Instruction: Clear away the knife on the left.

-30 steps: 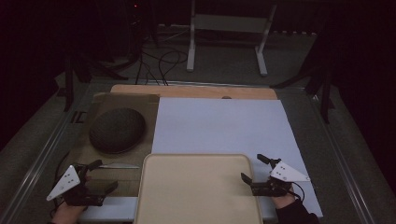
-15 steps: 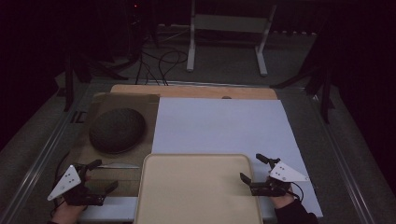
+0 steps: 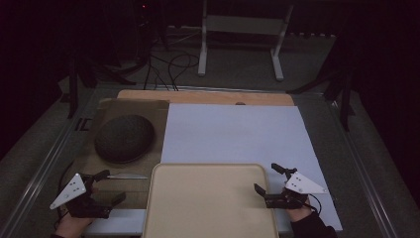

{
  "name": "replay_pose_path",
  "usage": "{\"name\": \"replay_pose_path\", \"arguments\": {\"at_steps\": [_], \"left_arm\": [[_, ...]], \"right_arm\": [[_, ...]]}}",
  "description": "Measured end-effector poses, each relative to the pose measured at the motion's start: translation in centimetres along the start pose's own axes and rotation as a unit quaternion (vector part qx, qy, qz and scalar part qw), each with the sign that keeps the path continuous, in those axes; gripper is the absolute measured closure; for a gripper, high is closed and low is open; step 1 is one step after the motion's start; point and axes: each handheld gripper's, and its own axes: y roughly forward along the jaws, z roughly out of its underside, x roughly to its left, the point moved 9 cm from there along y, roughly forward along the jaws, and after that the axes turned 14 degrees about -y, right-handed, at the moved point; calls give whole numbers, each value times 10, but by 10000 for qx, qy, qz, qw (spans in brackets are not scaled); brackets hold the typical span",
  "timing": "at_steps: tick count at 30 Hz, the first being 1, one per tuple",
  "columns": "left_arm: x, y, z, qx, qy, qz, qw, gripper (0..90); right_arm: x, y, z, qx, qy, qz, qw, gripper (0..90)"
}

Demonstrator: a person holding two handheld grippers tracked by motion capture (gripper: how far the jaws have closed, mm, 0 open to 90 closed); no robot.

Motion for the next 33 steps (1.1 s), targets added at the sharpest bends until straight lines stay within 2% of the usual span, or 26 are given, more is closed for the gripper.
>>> {"name": "replay_pose_path", "arguments": {"at_steps": [4, 6, 12, 15, 17, 18, 19, 21, 26, 28, 33], "left_arm": [[-1, -1, -4, 174, 239, 74, 9995, 0], [0, -1, -6, 336, 386, 44, 9987, 0], [-2, -9, -19, 628, 740, 65, 9953, 0], [-2, -15, -27, 734, 884, 54, 9934, 0], [-2, -18, -29, 833, 906, 63, 9924, 0], [0, -20, -31, 892, 969, 0, 9913, 0], [0, -20, -31, 892, 969, 0, 9913, 0], [1, -22, -31, 1021, 1036, 2, 9894, 0], [5, -25, -33, 1405, 1241, -46, 9823, 0], [6, -26, -34, 1519, 1263, -40, 9803, 0], [11, -28, -36, 1862, 1411, -84, 9723, 0]], "right_arm": [[-1, 0, 0, -10, -8, 34, 10000, 77], [-1, 0, -1, -5, -13, 47, 10000, 77], [-1, 0, -2, -6, -14, 63, 10000, 77], [-1, 0, -1, 8, -19, 66, 10000, 77], [-1, 0, -2, -5, -29, 63, 10000, 77], [-1, 0, -2, -8, -33, 65, 10000, 77], [-1, 0, -2, -12, -41, 68, 10000, 77], [-2, 0, -3, -21, -46, 65, 10000, 77], [-2, 0, -3, -33, -65, 74, 9999, 78], [-1, 0, -3, -29, -68, 69, 9999, 78], [-1, 0, -4, -14, -74, 78, 9999, 78]]}}
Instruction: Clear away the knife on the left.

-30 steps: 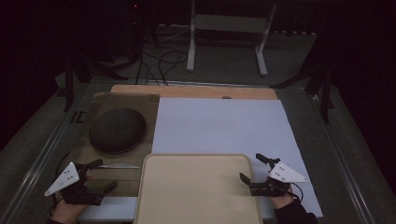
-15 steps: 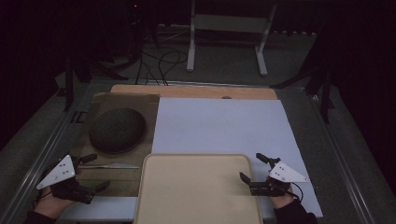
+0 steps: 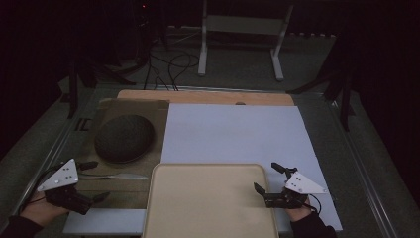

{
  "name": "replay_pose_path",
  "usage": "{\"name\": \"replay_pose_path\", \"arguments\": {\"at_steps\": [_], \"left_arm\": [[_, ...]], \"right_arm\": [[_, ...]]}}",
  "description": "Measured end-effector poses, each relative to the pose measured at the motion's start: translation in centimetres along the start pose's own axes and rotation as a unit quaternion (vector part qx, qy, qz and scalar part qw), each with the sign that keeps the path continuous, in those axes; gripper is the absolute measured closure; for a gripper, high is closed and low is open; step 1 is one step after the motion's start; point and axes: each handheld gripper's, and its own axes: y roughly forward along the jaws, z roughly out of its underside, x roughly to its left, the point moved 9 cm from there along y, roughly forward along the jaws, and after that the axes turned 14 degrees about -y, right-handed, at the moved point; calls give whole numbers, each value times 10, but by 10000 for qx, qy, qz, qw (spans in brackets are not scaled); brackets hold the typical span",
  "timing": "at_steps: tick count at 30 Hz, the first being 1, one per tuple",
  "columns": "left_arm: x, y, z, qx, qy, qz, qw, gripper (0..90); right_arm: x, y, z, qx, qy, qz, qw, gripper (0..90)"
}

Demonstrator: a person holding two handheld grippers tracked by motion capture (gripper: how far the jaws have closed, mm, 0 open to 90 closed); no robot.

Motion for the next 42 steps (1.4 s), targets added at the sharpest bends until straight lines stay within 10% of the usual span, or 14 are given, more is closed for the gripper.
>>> {"name": "replay_pose_path", "arguments": {"at_steps": [16, 42], "left_arm": [[16, 6, -1, 1074, 548, -173, 9926, 0], [49, 27, 30, 2998, 1062, -285, 9476, 8]], "right_arm": [[3, 3, 0, 35, -40, -50, 10000, 78], [5, 6, 2, 69, -41, -97, 9999, 79]]}}
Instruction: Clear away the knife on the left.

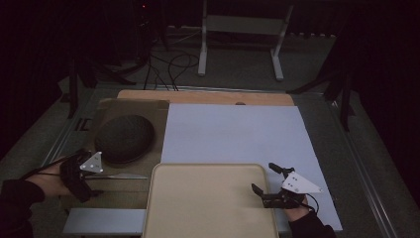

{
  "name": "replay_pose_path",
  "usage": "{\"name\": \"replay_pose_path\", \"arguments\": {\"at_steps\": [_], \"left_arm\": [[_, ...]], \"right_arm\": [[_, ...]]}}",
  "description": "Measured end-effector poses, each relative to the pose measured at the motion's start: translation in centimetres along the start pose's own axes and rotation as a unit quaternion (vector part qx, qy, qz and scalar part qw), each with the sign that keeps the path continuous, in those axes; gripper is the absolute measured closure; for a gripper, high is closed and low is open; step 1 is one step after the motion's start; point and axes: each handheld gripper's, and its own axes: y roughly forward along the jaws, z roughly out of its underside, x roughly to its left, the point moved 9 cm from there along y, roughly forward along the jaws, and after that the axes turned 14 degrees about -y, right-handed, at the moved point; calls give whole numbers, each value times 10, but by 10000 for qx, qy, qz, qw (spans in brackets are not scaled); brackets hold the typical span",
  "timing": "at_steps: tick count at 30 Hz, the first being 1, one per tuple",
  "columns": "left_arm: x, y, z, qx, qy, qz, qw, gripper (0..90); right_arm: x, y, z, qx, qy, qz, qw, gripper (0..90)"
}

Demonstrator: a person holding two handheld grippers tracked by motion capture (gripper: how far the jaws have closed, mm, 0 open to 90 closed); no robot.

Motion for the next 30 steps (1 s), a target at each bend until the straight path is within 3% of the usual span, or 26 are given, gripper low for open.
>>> {"name": "replay_pose_path", "arguments": {"at_steps": [11, 16, 20, 30], "left_arm": [[13, 12, 12, 629, 180, -12, 9979, 64], [17, 15, 11, 640, 241, 13, 9977, 156], [22, 19, 10, 736, 542, -20, 9958, 272], [33, 28, 18, 1124, 664, -139, 9913, 422]], "right_arm": [[0, 1, 1, 21, -9, -15, 10000, 79], [0, 1, 1, 17, -16, -20, 10000, 79], [0, 1, 1, 15, -15, -26, 10000, 79], [1, 2, 1, 15, -17, -43, 10000, 79]]}}
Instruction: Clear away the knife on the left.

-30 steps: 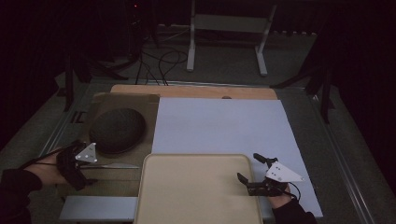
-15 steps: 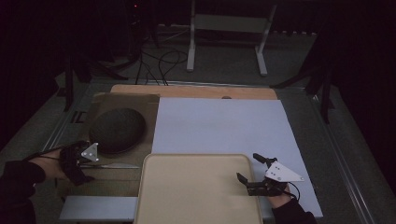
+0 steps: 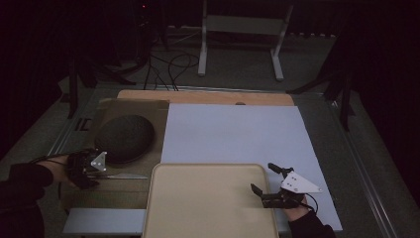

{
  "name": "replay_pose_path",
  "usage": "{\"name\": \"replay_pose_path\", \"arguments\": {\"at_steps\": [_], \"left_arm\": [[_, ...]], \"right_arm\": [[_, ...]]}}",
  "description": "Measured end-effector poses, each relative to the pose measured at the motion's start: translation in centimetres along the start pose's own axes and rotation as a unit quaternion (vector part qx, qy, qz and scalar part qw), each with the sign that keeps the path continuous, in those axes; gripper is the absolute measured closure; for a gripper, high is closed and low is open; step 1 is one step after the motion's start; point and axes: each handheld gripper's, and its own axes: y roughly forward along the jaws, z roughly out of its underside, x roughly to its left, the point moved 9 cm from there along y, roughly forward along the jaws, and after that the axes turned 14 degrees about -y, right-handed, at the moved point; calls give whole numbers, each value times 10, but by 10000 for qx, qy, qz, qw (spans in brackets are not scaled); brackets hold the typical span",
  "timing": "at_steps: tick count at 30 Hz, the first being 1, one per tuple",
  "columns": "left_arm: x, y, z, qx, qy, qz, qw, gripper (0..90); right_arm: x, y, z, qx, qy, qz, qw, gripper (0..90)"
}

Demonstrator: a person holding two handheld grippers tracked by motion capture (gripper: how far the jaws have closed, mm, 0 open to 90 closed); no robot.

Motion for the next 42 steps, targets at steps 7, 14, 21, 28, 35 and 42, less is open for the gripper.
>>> {"name": "replay_pose_path", "arguments": {"at_steps": [7, 14, 21, 28, 35, 42], "left_arm": [[6, 6, 2, 198, 120, 3, 9997, 521], [6, 7, -3, 311, 351, 90, 9989, 604], [5, 7, -4, 462, 447, 220, 9977, 681], [5, 8, -6, 686, 502, 317, 9959, 687], [4, 10, -8, 910, 616, 581, 9922, 760], [4, 10, -6, 649, 563, 714, 9937, 789]], "right_arm": [[0, 0, 1, 13, 19, -13, 10000, 79], [1, 1, 0, 15, 32, -20, 10000, 79], [0, 0, 0, -4, 22, -23, 10000, 80], [2, 2, 0, 16, -18, -45, 10000, 80], [2, 2, 0, -1, -13, -58, 10000, 80], [2, 1, -1, -22, -3, -65, 10000, 80]]}}
